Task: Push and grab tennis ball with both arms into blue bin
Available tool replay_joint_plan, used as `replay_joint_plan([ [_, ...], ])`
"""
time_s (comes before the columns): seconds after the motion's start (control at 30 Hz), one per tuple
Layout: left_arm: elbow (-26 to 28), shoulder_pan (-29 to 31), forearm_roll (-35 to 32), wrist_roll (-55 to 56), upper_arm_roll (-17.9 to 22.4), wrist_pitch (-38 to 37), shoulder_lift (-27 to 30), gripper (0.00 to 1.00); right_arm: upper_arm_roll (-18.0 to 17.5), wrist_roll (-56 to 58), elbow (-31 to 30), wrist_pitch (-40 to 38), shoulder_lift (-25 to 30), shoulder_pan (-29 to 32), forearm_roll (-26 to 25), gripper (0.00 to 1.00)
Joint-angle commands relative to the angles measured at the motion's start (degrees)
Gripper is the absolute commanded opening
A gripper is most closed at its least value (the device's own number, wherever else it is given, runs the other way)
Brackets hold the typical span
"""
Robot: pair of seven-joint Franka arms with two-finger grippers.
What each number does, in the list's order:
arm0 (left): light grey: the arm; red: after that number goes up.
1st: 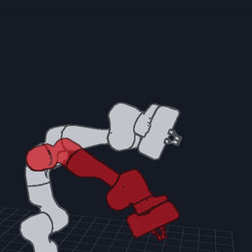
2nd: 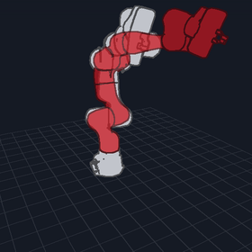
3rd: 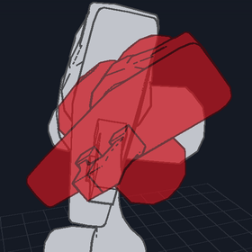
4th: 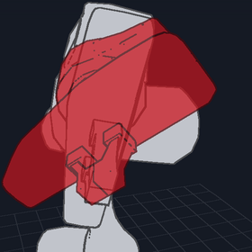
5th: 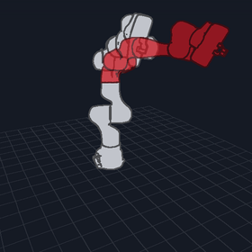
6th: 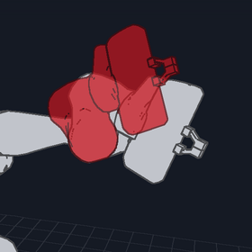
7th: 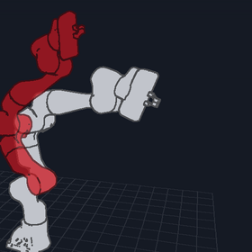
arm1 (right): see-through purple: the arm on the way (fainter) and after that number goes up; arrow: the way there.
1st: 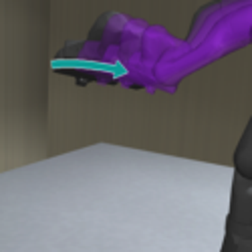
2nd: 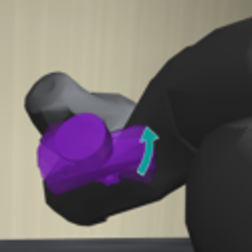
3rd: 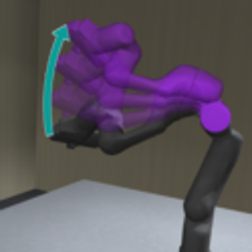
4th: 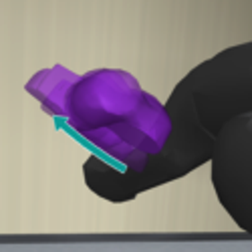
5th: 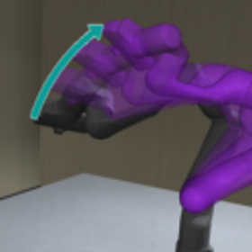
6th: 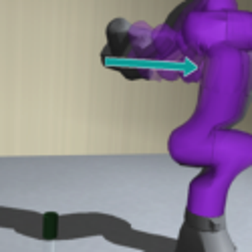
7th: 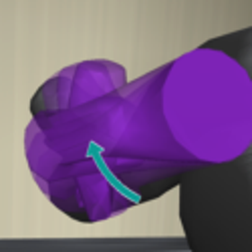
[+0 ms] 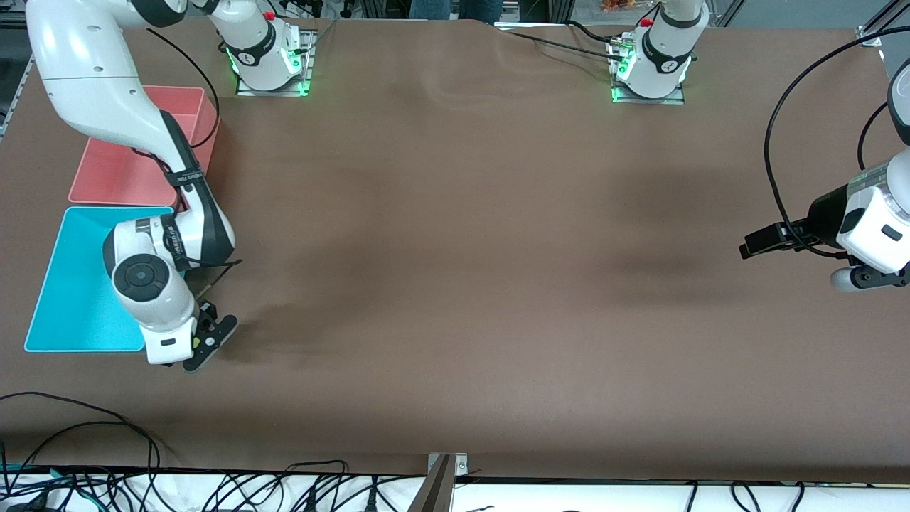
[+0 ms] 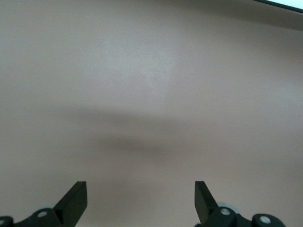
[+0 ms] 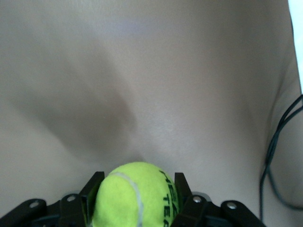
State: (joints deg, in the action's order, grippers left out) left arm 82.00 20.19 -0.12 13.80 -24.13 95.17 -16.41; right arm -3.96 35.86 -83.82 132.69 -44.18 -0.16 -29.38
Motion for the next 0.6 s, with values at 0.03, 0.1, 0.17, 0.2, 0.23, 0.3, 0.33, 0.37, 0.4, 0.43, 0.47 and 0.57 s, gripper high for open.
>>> replay_joint_plan([
  [0.03,-1.49,-0.24,0.47,-1.14,0.14,-1.21,-0.64,1.00,-0.26,-7.55,3.75,-8.13,-0.56,-1.60,1.51,0.36],
  [0.1,-1.40,-0.24,0.47,-1.23,0.14,-1.21,-0.64,1.00,-0.43,-8.17,5.33,-10.77,-0.56,-1.86,2.91,0.36],
  [0.17,-1.40,-0.24,0.47,-1.32,0.14,-1.21,-0.64,1.00,-0.96,-8.26,6.99,-13.49,-0.47,-1.86,5.46,0.36],
  [0.2,-1.40,-0.24,0.47,-1.32,0.14,-1.21,-0.64,1.00,-1.05,-8.26,8.13,-15.25,-0.38,-1.95,7.12,0.36],
  [0.23,-1.40,-0.24,0.47,-1.32,0.14,-1.21,-0.64,1.00,-1.05,-8.26,9.19,-17.01,-0.29,-1.95,8.44,0.36],
  [0.3,-1.40,-0.24,0.38,-1.41,0.14,-1.21,-0.64,1.00,-1.05,-8.26,11.65,-21.22,-0.29,-1.86,11.61,0.36],
  [0.33,-1.40,-0.24,0.47,-1.41,0.14,-1.21,-0.64,1.00,-0.96,-8.17,12.62,-23.07,-0.29,-1.78,12.75,0.36],
  [0.37,-1.49,-0.24,0.47,-1.41,0.14,-1.21,-0.64,1.00,-0.87,-8.17,13.41,-25.00,-0.21,-1.51,14.07,0.36],
  [0.4,-1.40,-0.24,0.38,-1.41,0.14,-1.21,-0.64,1.00,-0.70,-8.17,14.03,-27.02,0.06,-1.16,15.56,0.36],
  [0.43,-1.40,-0.24,0.47,-1.41,0.14,-1.21,-0.64,1.00,-0.35,-8.17,14.21,-28.96,0.15,-0.90,16.97,0.36],
  [0.47,-1.49,-0.24,0.47,-1.41,0.14,-1.21,-0.64,1.00,-0.26,-8.17,14.30,-30.46,0.23,-0.29,18.29,0.36],
  [0.57,-1.49,-0.24,0.47,-1.41,0.14,-1.21,-0.64,1.00,-0.52,-8.00,14.30,-33.89,1.99,2.17,21.55,0.36],
])
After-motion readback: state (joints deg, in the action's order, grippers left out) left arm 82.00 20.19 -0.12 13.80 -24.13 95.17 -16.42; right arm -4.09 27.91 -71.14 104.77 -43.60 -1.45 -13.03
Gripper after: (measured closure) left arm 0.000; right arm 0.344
